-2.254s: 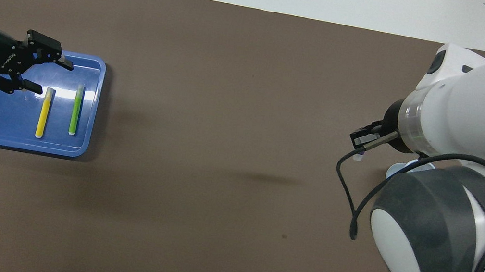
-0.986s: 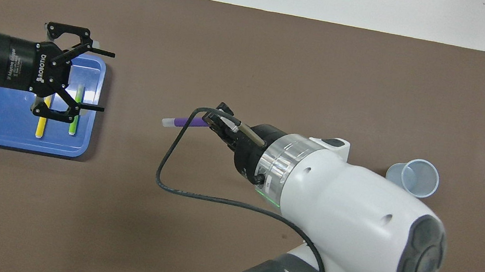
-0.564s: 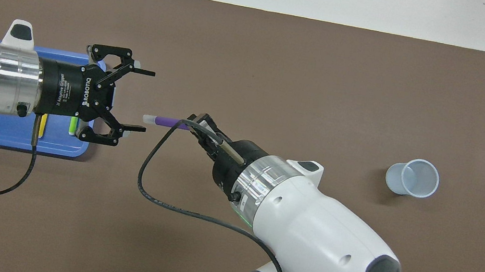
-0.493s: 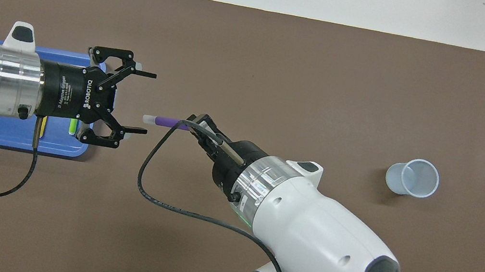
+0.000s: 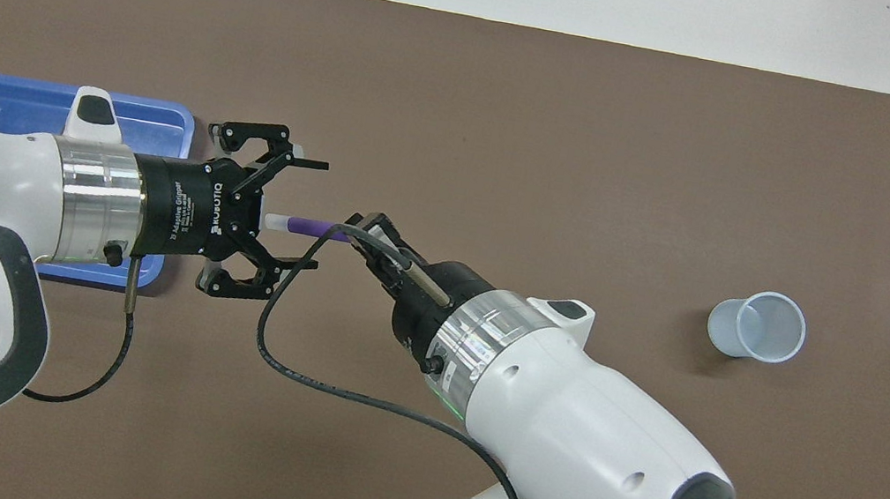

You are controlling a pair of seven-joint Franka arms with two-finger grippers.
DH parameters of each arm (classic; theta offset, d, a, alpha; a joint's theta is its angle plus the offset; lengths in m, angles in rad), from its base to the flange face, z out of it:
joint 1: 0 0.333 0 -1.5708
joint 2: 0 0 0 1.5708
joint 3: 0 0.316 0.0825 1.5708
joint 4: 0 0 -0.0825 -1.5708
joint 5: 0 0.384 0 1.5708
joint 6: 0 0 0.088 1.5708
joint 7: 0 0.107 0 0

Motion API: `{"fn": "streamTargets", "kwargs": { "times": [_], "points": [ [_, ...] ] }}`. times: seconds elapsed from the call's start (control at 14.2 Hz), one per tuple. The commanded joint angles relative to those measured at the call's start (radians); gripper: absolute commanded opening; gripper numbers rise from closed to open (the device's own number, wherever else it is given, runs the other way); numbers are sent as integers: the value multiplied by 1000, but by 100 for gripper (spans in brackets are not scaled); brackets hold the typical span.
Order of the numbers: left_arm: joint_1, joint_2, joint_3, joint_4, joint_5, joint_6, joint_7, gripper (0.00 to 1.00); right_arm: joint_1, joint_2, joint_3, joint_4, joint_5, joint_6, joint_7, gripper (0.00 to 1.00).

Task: Right arm passes pens to left for tray arrangement
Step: 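Carry the purple pen toward the left gripper while the left gripper approaches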

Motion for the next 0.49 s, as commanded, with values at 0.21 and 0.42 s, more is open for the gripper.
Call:
{"fn": "streamTargets", "kwargs": {
  "times": [0.21, 0.42],
  "points": [
    [-20, -35, 13, -38, -13, 26, -11, 62, 0, -30, -1, -34, 27, 14, 2, 0],
    [-20, -35, 13, -38, -13, 26, -11, 40, 0, -28, -1, -34, 27, 12, 1, 0]
  ]
}}
